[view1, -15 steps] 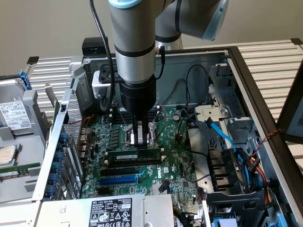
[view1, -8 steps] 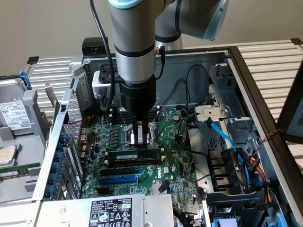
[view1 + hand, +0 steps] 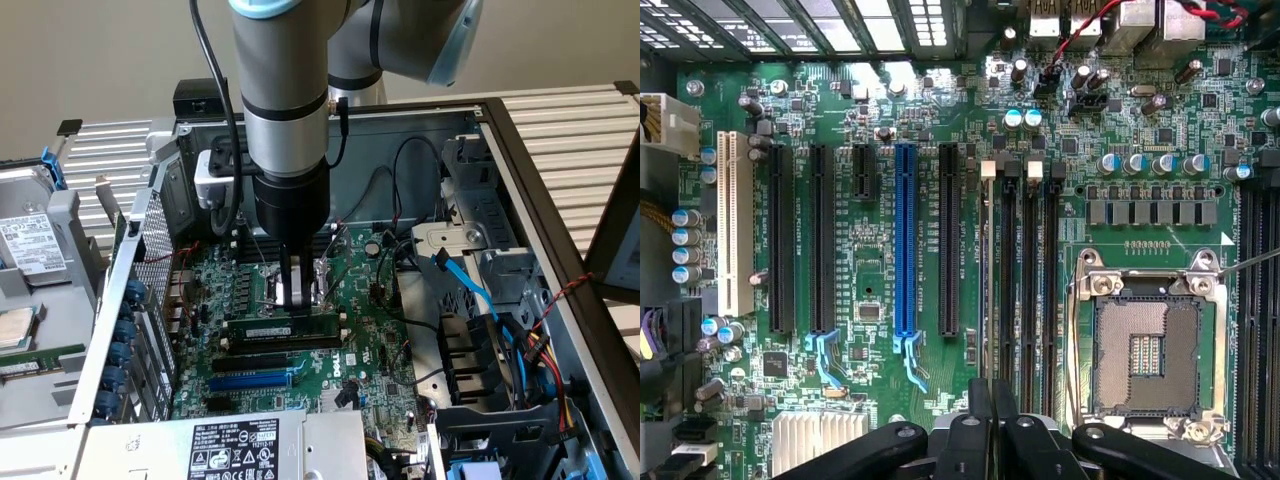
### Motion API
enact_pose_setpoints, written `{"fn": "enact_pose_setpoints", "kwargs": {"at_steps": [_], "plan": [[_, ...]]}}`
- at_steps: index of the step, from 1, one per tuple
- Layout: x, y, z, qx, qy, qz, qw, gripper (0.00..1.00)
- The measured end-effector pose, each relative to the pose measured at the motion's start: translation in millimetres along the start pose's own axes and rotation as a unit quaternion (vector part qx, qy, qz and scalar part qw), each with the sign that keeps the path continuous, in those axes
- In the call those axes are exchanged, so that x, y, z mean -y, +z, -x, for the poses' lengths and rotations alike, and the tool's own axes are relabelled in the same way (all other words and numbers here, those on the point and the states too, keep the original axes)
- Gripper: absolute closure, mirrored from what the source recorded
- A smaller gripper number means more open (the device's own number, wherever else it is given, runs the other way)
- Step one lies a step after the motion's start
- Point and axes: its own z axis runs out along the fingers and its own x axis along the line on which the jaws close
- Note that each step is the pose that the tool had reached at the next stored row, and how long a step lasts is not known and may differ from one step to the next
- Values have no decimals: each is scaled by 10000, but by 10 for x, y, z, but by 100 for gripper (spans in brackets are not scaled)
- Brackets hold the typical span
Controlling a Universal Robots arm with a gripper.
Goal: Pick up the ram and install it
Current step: 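Insert the ram into the slot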
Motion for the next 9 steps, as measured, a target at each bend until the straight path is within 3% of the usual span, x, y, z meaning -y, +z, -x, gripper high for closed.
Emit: {"fn": "enact_pose_setpoints", "kwargs": {"at_steps": [5, 9], "plan": [[-1, 0, 0, 6, 1, -11, 10000, 87], [0, 1, 0, 9, 1, -46, 10000, 87]]}}
